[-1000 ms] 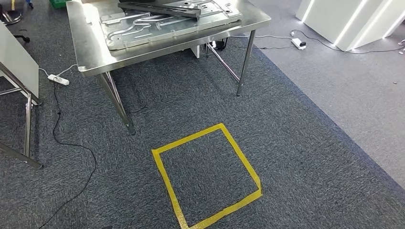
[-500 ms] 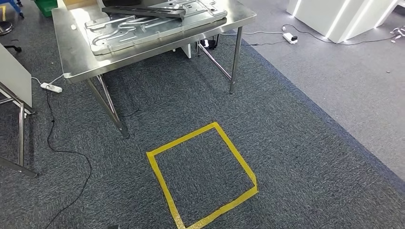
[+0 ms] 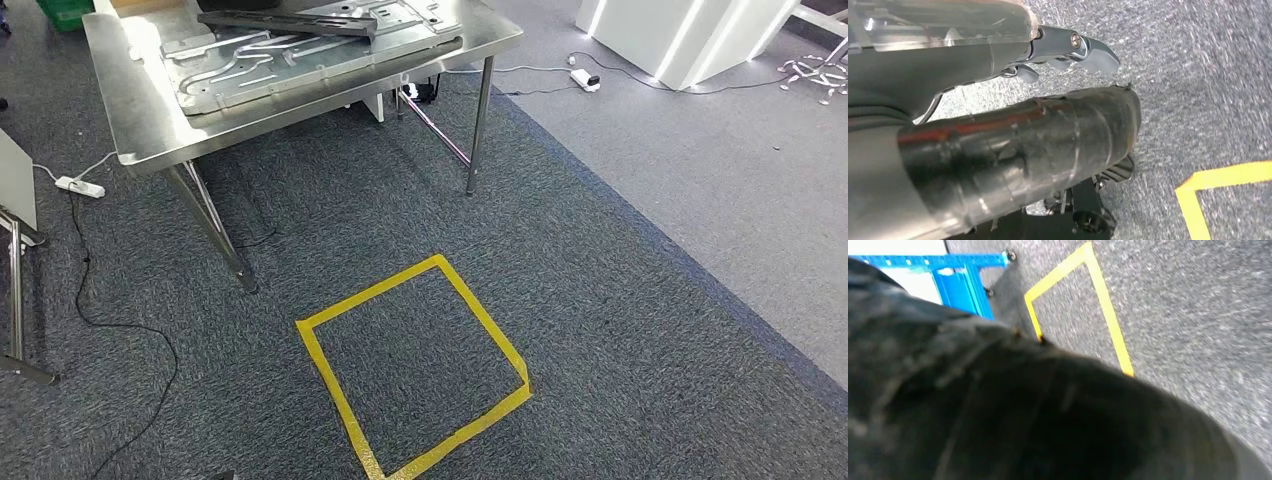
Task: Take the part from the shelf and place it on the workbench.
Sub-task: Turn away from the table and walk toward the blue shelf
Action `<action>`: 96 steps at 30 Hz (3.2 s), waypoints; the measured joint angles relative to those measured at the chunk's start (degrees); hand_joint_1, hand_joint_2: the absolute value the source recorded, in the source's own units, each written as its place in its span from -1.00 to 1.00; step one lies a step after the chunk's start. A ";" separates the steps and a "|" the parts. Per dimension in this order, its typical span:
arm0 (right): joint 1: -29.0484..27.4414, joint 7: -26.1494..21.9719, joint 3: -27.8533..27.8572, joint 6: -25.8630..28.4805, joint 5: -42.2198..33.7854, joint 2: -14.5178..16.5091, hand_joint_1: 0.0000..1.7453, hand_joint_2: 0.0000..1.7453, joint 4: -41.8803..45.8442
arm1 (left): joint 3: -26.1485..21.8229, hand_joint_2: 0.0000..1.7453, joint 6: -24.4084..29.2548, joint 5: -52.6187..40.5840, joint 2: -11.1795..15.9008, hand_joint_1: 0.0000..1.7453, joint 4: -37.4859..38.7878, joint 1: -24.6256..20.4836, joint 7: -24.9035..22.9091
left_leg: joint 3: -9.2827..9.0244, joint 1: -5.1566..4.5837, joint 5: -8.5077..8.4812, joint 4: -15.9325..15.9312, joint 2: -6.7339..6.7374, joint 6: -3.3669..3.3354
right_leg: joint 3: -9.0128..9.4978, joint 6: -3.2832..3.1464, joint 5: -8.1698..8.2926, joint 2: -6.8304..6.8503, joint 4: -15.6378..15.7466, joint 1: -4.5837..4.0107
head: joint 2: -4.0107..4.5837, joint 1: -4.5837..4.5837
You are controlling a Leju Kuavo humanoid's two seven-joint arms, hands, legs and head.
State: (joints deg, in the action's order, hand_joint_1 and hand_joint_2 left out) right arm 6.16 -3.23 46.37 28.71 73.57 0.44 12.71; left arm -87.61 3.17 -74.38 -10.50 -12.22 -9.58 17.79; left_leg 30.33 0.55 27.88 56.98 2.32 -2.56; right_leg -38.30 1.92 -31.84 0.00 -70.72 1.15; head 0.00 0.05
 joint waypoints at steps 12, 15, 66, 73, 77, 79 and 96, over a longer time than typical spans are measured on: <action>0.22 0.80 0.43 -0.03 0.52 -0.01 -1.00 -1.00 0.01 | -0.31 -1.00 -0.07 0.12 -0.09 -1.00 0.00 -0.14 0.06 | 5.65 -0.01 8.68 14.27 -1.68 2.97 | 4.86 -3.23 5.05 -1.05 12.21 -0.58 | 0.00 -0.08; 0.11 1.05 0.46 -0.42 0.68 0.02 -1.00 -1.00 0.01 | -0.32 -1.00 0.04 0.19 -0.14 -1.00 0.00 0.03 -0.06 | 6.23 -0.05 6.63 14.95 -2.07 2.49 | 4.90 -3.29 5.07 -3.19 12.06 -0.90 | 0.00 -0.08; -0.28 1.52 5.55 -9.82 -3.25 2.52 -1.00 -1.00 -0.08 | -0.40 -1.00 4.29 2.12 0.22 -1.00 -0.04 0.02 -1.01 | -1.98 -0.57 2.44 0.29 3.97 1.15 | 4.63 -1.24 5.13 3.97 11.67 -1.25 | 0.00 0.13; -0.14 0.90 6.75 -10.91 -3.87 2.31 -1.00 -1.00 -0.05 | -0.57 -1.00 4.28 2.97 0.27 -1.00 -0.04 -0.02 -1.30 | 3.83 0.01 9.83 13.75 -1.53 2.53 | 4.93 -3.05 5.64 -0.65 12.55 -0.79 | 0.00 0.09; -0.17 0.85 7.35 -11.26 -4.23 2.34 -1.00 -1.00 -0.05 | -0.73 -1.00 3.92 3.70 0.35 -1.00 -0.04 0.22 -1.30 | 4.41 0.05 5.15 12.01 -2.60 2.19 | 5.11 -2.98 5.52 -4.07 12.19 -0.84 | 0.00 0.09; -0.13 0.82 7.66 -11.55 -4.37 2.44 -1.00 -1.00 -0.05 | -0.85 -1.00 3.70 3.92 0.52 -1.00 -0.04 0.29 -1.24 | 1.82 0.18 1.63 4.93 -5.75 1.79 | 4.87 -2.62 5.42 -5.54 11.85 -0.77 | 0.00 0.11; 0.11 -2.95 12.80 -20.42 -10.58 2.59 -1.00 -1.00 -0.05 | -1.78 -1.00 -4.39 20.35 0.34 -1.00 -0.03 0.23 0.63 | -0.17 -0.58 0.83 0.59 2.88 0.36 | 5.65 -1.22 4.98 3.37 12.57 -1.28 | 0.00 0.33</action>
State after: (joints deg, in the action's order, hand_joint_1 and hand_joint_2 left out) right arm 6.26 -6.18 59.17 8.29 62.99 3.03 12.66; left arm -89.39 -1.21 -54.03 -10.16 -12.25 -9.36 18.42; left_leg 30.16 -0.03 28.71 57.56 5.20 -2.20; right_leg -32.65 0.69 -26.86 3.36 -58.14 -0.13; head 0.00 0.38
